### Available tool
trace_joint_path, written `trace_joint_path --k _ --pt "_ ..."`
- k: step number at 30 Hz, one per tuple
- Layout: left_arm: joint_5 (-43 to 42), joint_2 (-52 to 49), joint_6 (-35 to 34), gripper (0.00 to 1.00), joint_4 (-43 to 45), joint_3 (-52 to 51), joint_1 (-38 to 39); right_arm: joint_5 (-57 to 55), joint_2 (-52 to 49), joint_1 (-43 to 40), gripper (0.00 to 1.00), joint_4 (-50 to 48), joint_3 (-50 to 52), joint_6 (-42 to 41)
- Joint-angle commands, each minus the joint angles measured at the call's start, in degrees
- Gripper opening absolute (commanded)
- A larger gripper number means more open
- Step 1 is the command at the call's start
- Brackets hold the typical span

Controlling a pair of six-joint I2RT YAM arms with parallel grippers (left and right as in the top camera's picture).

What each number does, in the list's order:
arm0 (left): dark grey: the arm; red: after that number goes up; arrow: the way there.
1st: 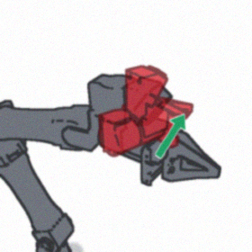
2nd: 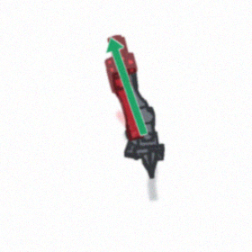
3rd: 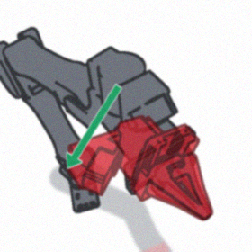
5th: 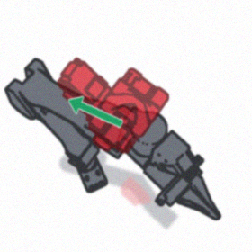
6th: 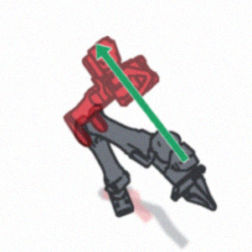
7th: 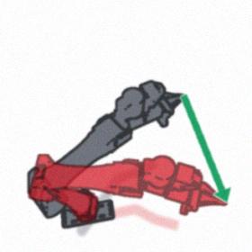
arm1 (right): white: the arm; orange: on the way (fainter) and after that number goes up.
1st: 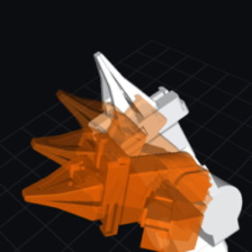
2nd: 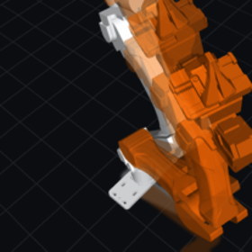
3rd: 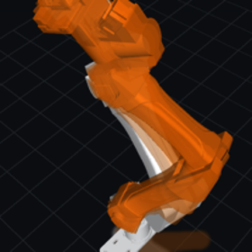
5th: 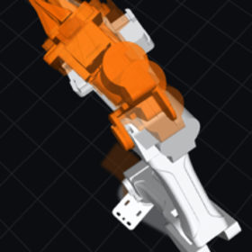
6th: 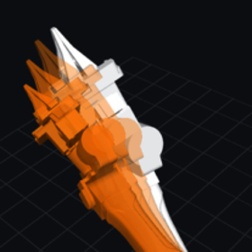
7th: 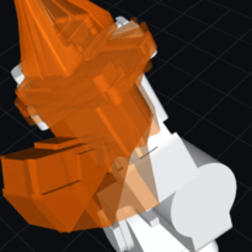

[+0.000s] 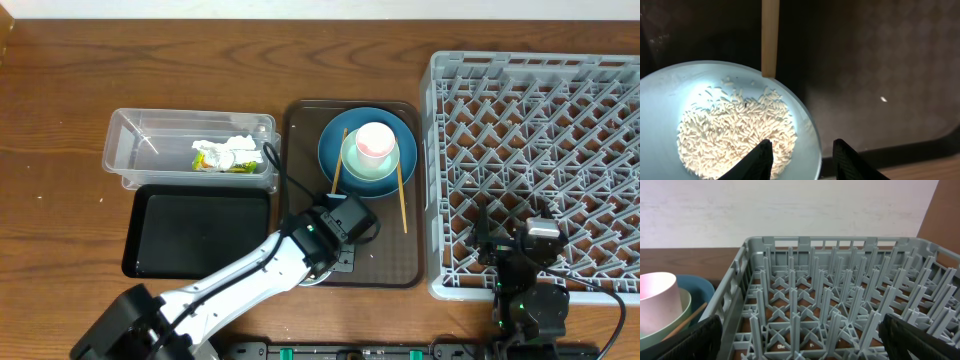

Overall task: Sort waste into correct bins and load items into the dishwasher rack
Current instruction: 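Move the left gripper to the light-blue rice plate and grip its rim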

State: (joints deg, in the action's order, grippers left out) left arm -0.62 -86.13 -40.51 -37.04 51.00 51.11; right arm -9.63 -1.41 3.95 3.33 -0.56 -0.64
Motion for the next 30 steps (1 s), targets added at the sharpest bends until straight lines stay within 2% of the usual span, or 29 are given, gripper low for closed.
trace_joint_path --k 1,30 --pt "1.5 -0.6 -0.5 0.42 0.0 -0.7 0.1 0.0 0.0 0.6 0.99 0.1 0.2 -0.5" --pt "1.6 -0.7 -1.2 0.41 0.2 -0.7 2.7 0.0 0.0 0.6 0.99 0.1 0.2 -0.5"
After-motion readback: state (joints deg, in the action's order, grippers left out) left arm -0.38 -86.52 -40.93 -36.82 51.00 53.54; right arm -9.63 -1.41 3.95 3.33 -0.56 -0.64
